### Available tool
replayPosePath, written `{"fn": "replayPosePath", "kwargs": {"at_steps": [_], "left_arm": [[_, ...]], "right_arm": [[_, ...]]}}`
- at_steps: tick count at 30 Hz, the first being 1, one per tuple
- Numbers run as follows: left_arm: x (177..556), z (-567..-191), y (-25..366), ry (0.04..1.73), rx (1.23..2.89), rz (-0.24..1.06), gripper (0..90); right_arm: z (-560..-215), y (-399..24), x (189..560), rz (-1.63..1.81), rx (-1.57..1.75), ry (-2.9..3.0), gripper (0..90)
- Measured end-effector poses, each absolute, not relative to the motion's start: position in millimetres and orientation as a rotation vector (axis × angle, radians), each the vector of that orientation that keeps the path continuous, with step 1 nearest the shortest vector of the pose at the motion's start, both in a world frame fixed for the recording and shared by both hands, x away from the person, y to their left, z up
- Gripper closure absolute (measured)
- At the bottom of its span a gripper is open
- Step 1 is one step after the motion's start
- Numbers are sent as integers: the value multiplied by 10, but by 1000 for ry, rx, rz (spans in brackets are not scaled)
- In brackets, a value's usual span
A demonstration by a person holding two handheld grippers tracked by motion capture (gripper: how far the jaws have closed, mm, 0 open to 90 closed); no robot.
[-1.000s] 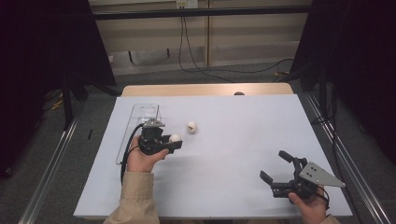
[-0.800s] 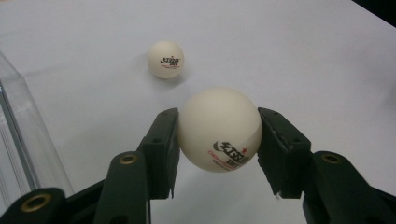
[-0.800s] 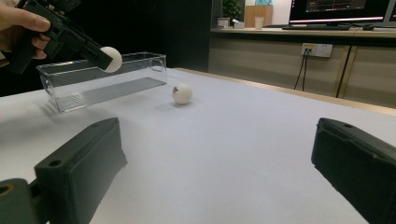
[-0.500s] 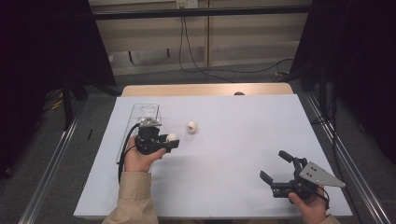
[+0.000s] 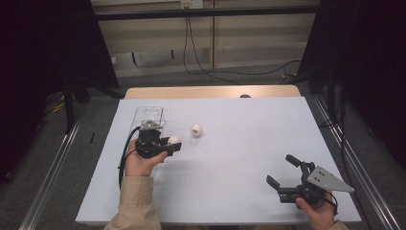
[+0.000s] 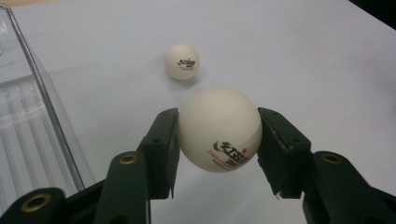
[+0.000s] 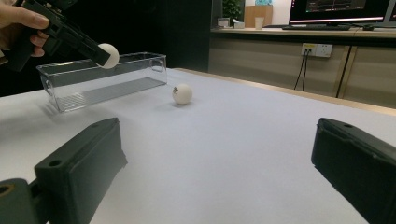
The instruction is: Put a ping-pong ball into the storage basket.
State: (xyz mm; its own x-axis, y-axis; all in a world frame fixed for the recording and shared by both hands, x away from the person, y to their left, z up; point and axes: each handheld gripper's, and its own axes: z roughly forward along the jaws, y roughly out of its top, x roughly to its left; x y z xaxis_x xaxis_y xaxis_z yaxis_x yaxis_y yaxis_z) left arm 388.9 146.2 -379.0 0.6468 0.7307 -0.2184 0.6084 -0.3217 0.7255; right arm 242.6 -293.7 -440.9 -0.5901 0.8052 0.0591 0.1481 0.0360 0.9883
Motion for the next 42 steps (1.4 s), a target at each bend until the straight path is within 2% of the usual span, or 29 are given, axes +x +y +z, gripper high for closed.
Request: {"fn": "replayPosePath", "kwargs": {"at_steps": [42], "left_arm": [[3885,-3746,1667,1091,2016,256,511]], "right_arm": [[-4411,-2929,2424,1594,964,1787,16]]}}
